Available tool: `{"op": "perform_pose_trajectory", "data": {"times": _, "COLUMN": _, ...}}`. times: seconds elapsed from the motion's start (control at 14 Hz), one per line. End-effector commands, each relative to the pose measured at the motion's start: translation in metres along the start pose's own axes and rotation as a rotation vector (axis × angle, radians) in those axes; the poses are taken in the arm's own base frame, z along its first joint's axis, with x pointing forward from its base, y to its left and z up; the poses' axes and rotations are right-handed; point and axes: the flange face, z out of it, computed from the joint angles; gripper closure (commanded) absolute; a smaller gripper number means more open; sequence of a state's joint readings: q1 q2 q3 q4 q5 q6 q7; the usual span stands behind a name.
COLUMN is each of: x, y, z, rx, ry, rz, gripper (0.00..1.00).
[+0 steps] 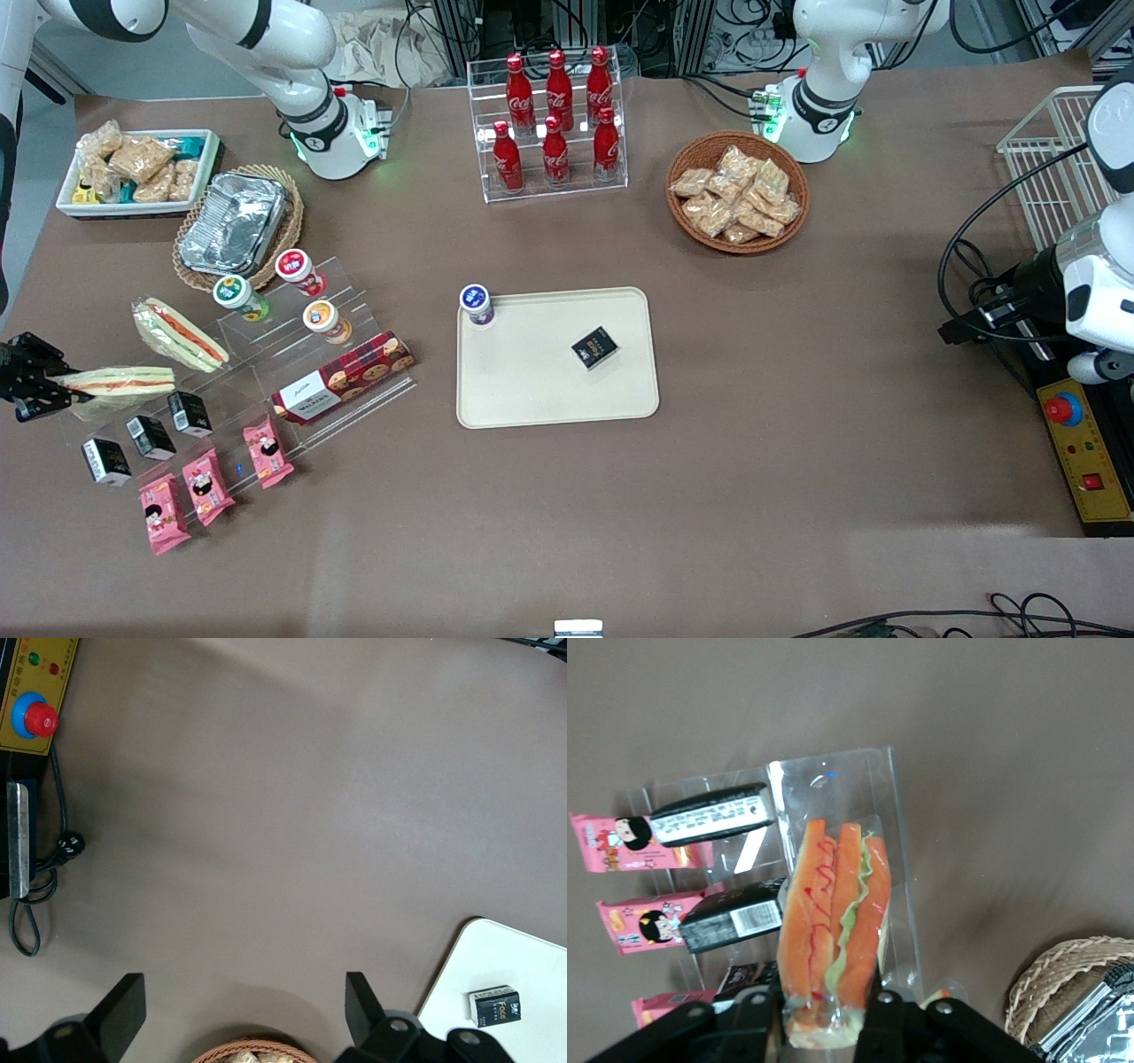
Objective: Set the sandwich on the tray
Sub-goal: 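Close the right gripper on the sandwich's wrapped edge and lift it, then carry the held sandwich over to the white tray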
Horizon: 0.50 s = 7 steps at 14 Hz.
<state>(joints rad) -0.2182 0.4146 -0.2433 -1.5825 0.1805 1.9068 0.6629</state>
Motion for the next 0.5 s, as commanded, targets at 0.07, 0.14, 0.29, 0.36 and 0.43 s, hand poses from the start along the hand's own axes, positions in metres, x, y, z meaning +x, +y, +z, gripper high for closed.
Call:
{"op": "perform_pose_trajectory", "data": {"times": 0.07, "x": -0.003, "y": 0.006, "z": -0.051, "rx": 0.073, "ry": 0.030, "rz": -0.042, "gripper": 0.95}}
{"op": "perform_pose_trajectory", "data": {"times": 0.14, "x": -0.006, "y": 0.005, "z": -0.063, "rx": 0.086, "ry": 0.043, "rz": -0.077, "gripper": 0.95}}
{"op": "perform_pose_trajectory", "data": {"times": 0.29, "x": -0.019, "y": -0.002, "z": -0.089, "rx": 0.087, "ry": 0.047, "rz": -0.179, "gripper": 0.95}}
{"op": "perform_pose_trajectory", "data": {"times": 0.36, "x": -0.033, "y": -0.009, "z": -0.093, "rx": 0.046, "ry": 0.025, "rz": -0.308, "gripper": 0.95}}
{"op": "perform_pose_trajectory", "data": {"times": 0.43, "x": -0.050, "y": -0.020, "z": -0.101, "rx": 0.013, "ry": 0.010, "rz": -0.475, "gripper": 0.94}}
